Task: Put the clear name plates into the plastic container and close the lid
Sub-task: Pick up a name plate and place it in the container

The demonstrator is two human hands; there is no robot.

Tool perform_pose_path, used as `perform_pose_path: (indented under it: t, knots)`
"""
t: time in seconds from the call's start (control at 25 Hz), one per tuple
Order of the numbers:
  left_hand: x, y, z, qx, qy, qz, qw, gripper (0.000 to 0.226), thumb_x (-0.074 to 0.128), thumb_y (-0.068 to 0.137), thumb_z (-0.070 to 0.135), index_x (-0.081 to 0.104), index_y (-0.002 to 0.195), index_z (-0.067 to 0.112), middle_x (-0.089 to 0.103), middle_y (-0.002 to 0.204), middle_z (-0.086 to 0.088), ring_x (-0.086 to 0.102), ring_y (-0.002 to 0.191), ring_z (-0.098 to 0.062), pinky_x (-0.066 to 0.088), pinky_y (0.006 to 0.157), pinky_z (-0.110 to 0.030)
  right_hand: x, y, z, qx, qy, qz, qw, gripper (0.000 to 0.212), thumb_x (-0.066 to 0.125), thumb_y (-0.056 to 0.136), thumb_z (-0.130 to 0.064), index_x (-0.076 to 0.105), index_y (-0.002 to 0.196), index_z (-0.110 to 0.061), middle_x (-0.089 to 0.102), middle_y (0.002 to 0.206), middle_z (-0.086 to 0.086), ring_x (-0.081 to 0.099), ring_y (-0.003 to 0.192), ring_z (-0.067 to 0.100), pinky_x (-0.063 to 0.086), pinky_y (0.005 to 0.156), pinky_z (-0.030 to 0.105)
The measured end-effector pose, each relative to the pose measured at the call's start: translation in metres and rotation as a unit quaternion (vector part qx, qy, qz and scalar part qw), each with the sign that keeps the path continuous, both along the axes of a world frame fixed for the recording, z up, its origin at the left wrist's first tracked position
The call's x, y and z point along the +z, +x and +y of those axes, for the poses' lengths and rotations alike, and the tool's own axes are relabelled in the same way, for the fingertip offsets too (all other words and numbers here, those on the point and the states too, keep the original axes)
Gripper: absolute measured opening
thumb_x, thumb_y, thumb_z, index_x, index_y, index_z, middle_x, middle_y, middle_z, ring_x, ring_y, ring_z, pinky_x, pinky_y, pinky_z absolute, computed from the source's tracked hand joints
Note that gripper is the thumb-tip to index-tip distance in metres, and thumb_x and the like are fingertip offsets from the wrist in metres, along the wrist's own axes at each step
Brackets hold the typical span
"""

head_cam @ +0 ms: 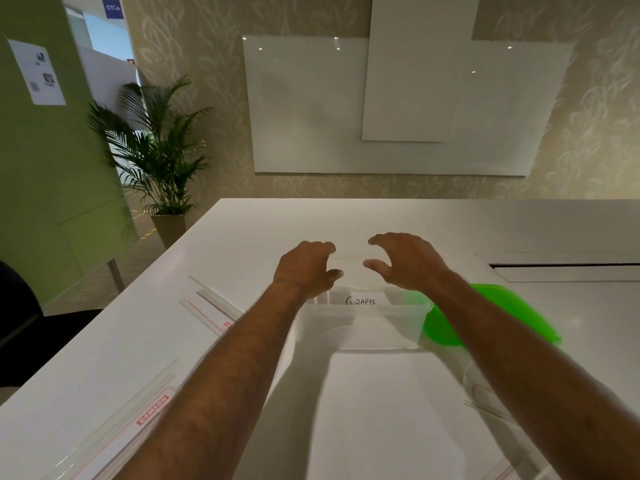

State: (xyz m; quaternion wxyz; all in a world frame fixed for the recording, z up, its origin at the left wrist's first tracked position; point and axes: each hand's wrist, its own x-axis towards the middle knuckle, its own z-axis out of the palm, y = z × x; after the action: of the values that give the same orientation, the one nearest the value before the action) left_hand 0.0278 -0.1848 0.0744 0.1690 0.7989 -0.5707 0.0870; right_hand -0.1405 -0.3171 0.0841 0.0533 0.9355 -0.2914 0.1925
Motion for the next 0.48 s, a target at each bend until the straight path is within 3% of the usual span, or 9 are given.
perform_pose_path:
  t: [0.12,0.28,0.48]
  knots:
    - [-0.001,-0.007,0.017,0.002,-0.060,-0.023,0.998,0.068,0.058,0.090,0.055,0.042,0.145,0.018,0.050,0.148,-0.002,0.040,0.139,-0.023,0.040,0.107,-0.039,0.000,-0.015,0.010,0.005,-0.009,-0.040,0.999,0.067,0.046,0.093,-0.058,0.039,0.147,-0.018,0.044,0.151,0.003,0.039,0.139,0.023,0.033,0.112,0.040]
    - [-0.010,-0.018,0.033,0.025,-0.060,-0.059,0.996,0.093,0.042,0.087,0.073,0.021,0.155,0.014,0.022,0.164,-0.008,0.014,0.152,-0.028,0.016,0.123,-0.049,-0.009,-0.037,0.025,-0.005,-0.034,-0.008,0.999,0.084,0.026,0.093,-0.068,0.007,0.156,-0.015,0.008,0.164,0.010,0.003,0.152,0.025,0.005,0.122,0.047]
    - [-0.025,-0.043,0.053,0.045,-0.062,-0.072,0.995,0.106,0.018,0.078,0.086,-0.003,0.157,0.018,-0.005,0.167,-0.007,-0.007,0.153,-0.028,0.001,0.123,-0.054,-0.026,-0.070,0.047,-0.035,-0.041,0.015,0.998,0.089,0.016,0.090,-0.074,-0.011,0.154,-0.019,-0.013,0.163,0.009,-0.014,0.150,0.026,-0.001,0.121,0.054]
